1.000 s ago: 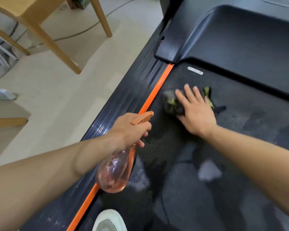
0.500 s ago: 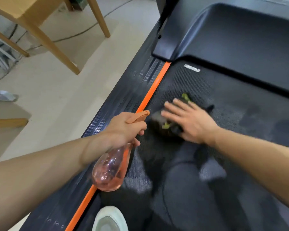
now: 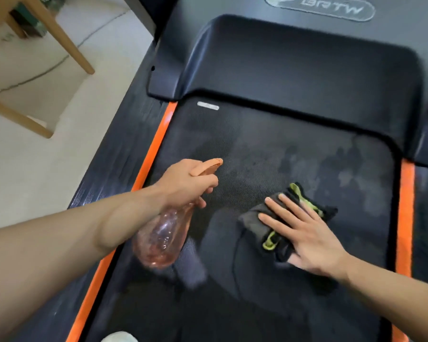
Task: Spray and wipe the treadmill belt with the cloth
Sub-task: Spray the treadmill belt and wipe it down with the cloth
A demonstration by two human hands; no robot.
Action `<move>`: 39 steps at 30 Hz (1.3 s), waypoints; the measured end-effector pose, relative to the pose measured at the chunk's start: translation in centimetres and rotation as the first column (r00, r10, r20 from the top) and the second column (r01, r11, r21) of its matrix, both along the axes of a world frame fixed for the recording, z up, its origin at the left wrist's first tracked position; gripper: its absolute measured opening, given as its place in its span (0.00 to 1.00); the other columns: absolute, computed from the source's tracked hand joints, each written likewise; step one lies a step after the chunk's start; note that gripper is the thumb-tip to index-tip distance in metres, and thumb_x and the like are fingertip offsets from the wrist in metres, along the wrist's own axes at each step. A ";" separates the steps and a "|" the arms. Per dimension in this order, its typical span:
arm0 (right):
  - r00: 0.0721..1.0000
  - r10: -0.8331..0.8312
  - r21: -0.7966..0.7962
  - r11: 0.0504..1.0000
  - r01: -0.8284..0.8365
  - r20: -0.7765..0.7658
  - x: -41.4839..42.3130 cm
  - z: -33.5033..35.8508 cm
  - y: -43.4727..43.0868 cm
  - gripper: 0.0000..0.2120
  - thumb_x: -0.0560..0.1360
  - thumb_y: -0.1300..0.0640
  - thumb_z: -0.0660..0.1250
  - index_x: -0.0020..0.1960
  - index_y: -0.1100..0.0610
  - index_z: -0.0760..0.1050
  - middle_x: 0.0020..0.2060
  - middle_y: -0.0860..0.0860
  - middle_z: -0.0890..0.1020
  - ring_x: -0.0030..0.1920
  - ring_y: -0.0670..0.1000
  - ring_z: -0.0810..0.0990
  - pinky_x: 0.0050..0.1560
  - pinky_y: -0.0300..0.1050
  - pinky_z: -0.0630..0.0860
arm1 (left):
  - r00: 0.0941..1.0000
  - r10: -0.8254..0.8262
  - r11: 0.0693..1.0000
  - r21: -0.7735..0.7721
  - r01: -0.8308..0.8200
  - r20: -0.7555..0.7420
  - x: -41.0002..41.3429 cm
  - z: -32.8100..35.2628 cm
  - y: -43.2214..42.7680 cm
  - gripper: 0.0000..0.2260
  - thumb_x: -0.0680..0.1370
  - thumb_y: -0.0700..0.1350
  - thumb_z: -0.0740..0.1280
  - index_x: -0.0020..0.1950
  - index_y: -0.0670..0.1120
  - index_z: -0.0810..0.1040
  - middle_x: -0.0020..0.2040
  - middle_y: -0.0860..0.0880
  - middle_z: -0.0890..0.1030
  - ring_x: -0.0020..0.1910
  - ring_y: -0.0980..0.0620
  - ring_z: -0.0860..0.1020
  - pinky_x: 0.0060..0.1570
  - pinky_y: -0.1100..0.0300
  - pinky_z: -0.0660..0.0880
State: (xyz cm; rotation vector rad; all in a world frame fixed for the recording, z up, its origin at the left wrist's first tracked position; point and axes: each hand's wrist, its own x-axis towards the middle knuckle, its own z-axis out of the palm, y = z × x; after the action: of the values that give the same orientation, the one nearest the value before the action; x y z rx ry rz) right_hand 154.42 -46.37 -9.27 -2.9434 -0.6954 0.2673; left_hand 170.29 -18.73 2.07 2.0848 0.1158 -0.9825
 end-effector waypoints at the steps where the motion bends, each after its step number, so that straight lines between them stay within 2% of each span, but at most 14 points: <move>1: 0.996 -0.088 0.013 0.996 0.088 -0.003 -0.4 0.1 -1.2 0.37 0.73 0.38 0.62 0.80 0.46 0.61 0.81 0.51 0.59 0.80 0.59 0.56 0.73 0.66 0.63 | 1.000 0.002 1.000 0.004 -0.002 0.009 0.3 -0.2 -1.1 0.14 0.74 0.46 0.70 0.52 0.36 0.82 0.47 0.43 0.86 0.32 0.45 0.84 0.33 0.63 0.76; 4: 0.966 -0.255 0.051 0.965 0.257 -0.042 -0.5 0.4 -2.2 0.37 0.71 0.40 0.63 0.79 0.48 0.65 0.80 0.52 0.62 0.79 0.61 0.59 0.70 0.69 0.65 | 0.999 0.004 1.000 0.013 -0.005 0.041 1.0 -0.5 -3.9 0.09 0.77 0.42 0.68 0.50 0.37 0.81 0.42 0.47 0.83 0.30 0.47 0.82 0.27 0.67 0.72; 6: 0.965 -0.263 0.055 0.963 0.263 -0.007 -0.6 0.2 -2.0 0.36 0.71 0.39 0.61 0.78 0.49 0.66 0.80 0.53 0.62 0.79 0.61 0.60 0.71 0.69 0.64 | 0.998 -0.003 0.999 0.033 0.001 0.064 1.5 -0.9 -5.3 0.08 0.76 0.45 0.68 0.44 0.40 0.81 0.38 0.46 0.83 0.28 0.48 0.83 0.31 0.65 0.75; 9: 0.967 -0.252 0.041 0.967 0.251 0.027 -1.1 0.2 -2.4 0.37 0.72 0.38 0.60 0.79 0.48 0.65 0.80 0.52 0.61 0.80 0.60 0.59 0.74 0.66 0.61 | 0.997 -0.003 0.999 0.048 -0.001 0.083 1.9 -1.1 -6.7 0.12 0.69 0.52 0.67 0.39 0.43 0.79 0.32 0.46 0.81 0.27 0.46 0.83 0.42 0.53 0.80; 14: 0.944 -0.328 0.057 0.944 0.326 0.021 -3.2 0.0 -1.7 0.37 0.72 0.38 0.62 0.79 0.48 0.63 0.81 0.51 0.57 0.81 0.59 0.54 0.73 0.68 0.61 | 0.999 -0.045 0.998 0.053 0.043 0.029 1.5 -1.4 -6.9 0.12 0.71 0.51 0.68 0.42 0.42 0.82 0.37 0.43 0.84 0.31 0.45 0.84 0.43 0.47 0.84; 17: 0.960 -0.278 0.069 0.959 0.276 0.020 -4.6 0.0 -0.7 0.38 0.72 0.38 0.64 0.80 0.48 0.63 0.81 0.51 0.57 0.81 0.59 0.54 0.75 0.65 0.59 | 0.994 -0.101 0.984 0.148 0.095 0.034 0.3 -1.7 -5.3 0.10 0.74 0.49 0.68 0.40 0.43 0.79 0.33 0.45 0.81 0.27 0.45 0.84 0.39 0.48 0.81; 20: 0.985 -0.171 0.079 0.983 0.168 0.035 -4.4 0.1 0.2 0.39 0.72 0.38 0.65 0.80 0.48 0.63 0.81 0.52 0.59 0.81 0.59 0.55 0.75 0.62 0.56 | 0.997 -0.081 0.983 0.162 0.082 -0.012 -1.2 -1.7 -2.5 0.09 0.76 0.45 0.69 0.42 0.39 0.78 0.33 0.43 0.81 0.25 0.46 0.82 0.30 0.57 0.74; 22: 0.990 -0.130 0.071 0.990 0.125 0.059 -2.6 -0.1 0.4 0.39 0.71 0.38 0.64 0.79 0.48 0.63 0.81 0.52 0.59 0.80 0.59 0.56 0.75 0.61 0.58 | 0.993 -0.116 0.983 0.137 0.119 -0.030 -1.9 -1.5 -0.9 0.12 0.76 0.45 0.69 0.43 0.35 0.78 0.36 0.41 0.84 0.27 0.46 0.83 0.30 0.57 0.73; 25: 0.982 -0.182 0.065 0.982 0.178 0.057 3.8 -0.8 0.1 0.40 0.70 0.40 0.65 0.80 0.47 0.62 0.81 0.51 0.60 0.80 0.57 0.59 0.73 0.62 0.62 | 0.991 -0.131 0.985 0.116 0.126 0.033 -2.2 -1.5 1.0 0.17 0.70 0.51 0.69 0.45 0.36 0.81 0.41 0.40 0.86 0.30 0.44 0.86 0.38 0.50 0.79; 29: 0.919 -0.394 0.084 0.917 0.391 0.027 16.5 -0.5 0.6 0.39 0.74 0.42 0.70 0.80 0.49 0.60 0.81 0.53 0.59 0.80 0.59 0.56 0.74 0.63 0.59 | 0.993 0.076 0.997 0.002 -0.077 0.089 -1.3 -1.4 2.7 0.28 0.64 0.54 0.71 0.56 0.35 0.81 0.48 0.32 0.81 0.36 0.37 0.86 0.41 0.36 0.82; 32: 0.863 -0.499 0.070 0.866 0.495 0.075 19.2 -0.2 3.7 0.37 0.75 0.40 0.66 0.80 0.51 0.61 0.81 0.53 0.59 0.80 0.60 0.56 0.76 0.64 0.57 | 0.981 0.159 0.987 -0.041 -0.155 0.114 -0.1 -1.2 3.0 0.20 0.71 0.47 0.72 0.56 0.34 0.82 0.49 0.34 0.82 0.32 0.43 0.83 0.30 0.56 0.78; 34: 0.925 -0.362 0.092 0.931 0.353 0.116 14.9 -0.5 6.4 0.40 0.70 0.41 0.68 0.78 0.51 0.63 0.80 0.55 0.61 0.79 0.61 0.59 0.73 0.64 0.59 | 0.968 0.202 0.979 -0.064 -0.194 0.149 0.6 -1.1 2.9 0.16 0.73 0.44 0.72 0.54 0.33 0.82 0.49 0.34 0.83 0.33 0.45 0.82 0.30 0.59 0.79; 36: 0.996 -0.056 0.110 0.993 0.048 0.071 8.3 -0.8 8.7 0.43 0.66 0.40 0.67 0.79 0.50 0.62 0.81 0.54 0.59 0.80 0.61 0.58 0.73 0.63 0.59 | 0.963 0.213 0.977 -0.054 -0.207 0.165 1.0 -0.8 3.0 0.13 0.75 0.43 0.72 0.51 0.33 0.82 0.50 0.34 0.84 0.31 0.45 0.82 0.31 0.59 0.81; 39: 0.969 0.244 0.130 0.961 -0.246 0.029 5.5 -1.0 8.3 0.38 0.72 0.37 0.62 0.79 0.46 0.61 0.81 0.51 0.60 0.80 0.57 0.58 0.76 0.60 0.59 | 0.964 0.208 0.978 -0.043 -0.203 0.167 0.9 -0.7 3.1 0.19 0.70 0.47 0.70 0.54 0.35 0.83 0.51 0.34 0.83 0.31 0.45 0.84 0.36 0.53 0.83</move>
State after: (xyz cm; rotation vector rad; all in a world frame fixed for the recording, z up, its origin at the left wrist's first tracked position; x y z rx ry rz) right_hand 159.95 -38.04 -10.30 -2.7345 -1.0395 0.2129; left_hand 171.18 -15.63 1.35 2.0755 0.2253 -0.6749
